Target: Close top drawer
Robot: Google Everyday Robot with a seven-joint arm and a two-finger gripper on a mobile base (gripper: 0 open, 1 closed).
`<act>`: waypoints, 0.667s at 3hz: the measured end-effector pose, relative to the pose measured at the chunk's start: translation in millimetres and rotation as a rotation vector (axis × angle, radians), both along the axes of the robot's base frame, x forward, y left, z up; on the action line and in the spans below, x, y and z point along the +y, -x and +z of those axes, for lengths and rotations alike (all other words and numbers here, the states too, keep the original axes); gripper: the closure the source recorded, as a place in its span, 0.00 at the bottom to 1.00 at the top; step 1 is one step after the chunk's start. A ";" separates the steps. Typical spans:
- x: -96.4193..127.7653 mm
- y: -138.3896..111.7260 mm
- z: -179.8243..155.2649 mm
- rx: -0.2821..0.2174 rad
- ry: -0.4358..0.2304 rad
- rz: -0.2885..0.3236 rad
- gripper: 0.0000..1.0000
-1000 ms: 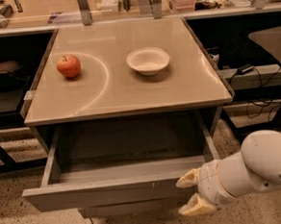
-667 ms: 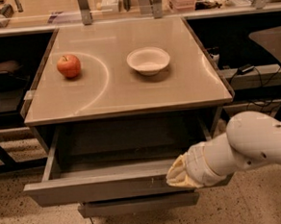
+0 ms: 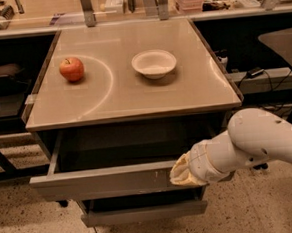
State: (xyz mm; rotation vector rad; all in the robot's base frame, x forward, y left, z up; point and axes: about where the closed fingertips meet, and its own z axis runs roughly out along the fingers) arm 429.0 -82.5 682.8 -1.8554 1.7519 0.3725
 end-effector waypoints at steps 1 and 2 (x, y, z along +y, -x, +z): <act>-23.4 -28.7 -18.5 0.001 -0.001 -0.052 1.00; -23.1 -27.2 -17.6 0.001 -0.001 -0.052 1.00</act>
Offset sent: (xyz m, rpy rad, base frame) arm 0.2034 -0.1335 -0.0633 0.0430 -0.0184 -0.2784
